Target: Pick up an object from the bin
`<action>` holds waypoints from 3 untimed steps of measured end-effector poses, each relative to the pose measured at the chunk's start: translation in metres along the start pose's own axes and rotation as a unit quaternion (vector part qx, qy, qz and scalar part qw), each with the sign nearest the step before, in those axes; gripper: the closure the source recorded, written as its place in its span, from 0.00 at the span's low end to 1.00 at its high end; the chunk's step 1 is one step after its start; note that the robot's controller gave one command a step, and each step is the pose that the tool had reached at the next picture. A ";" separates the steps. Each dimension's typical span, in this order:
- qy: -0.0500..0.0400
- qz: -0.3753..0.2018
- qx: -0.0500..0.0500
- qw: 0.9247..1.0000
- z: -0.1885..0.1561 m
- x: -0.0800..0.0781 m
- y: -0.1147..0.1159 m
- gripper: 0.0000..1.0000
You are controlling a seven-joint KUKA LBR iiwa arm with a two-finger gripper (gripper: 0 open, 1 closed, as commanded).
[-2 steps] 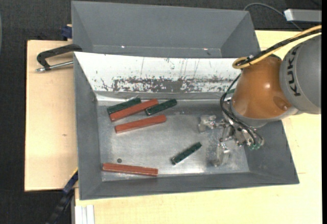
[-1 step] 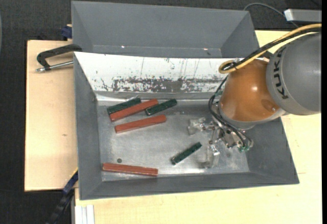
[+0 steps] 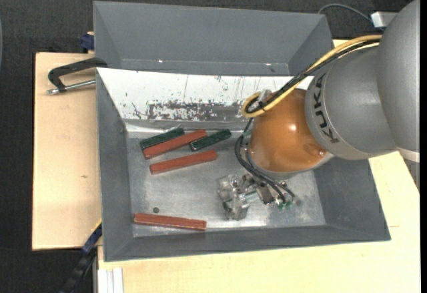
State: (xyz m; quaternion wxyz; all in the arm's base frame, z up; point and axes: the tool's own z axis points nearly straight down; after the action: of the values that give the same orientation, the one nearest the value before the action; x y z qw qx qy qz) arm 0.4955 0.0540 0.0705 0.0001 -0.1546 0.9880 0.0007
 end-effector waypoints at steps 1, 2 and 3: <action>0.000 0.000 0.000 1.000 0.000 0.000 0.000 1.00; -0.002 -0.004 0.001 1.000 -0.121 -0.032 0.033 1.00; -0.002 -0.004 0.000 1.000 -0.121 -0.032 0.033 1.00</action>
Offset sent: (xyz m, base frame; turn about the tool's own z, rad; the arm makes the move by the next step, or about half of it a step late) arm 0.0197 0.0402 0.1196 -0.0058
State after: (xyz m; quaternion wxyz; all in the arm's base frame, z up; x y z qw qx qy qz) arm 0.5162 0.0956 0.1910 0.0024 -0.1582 0.9874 0.0005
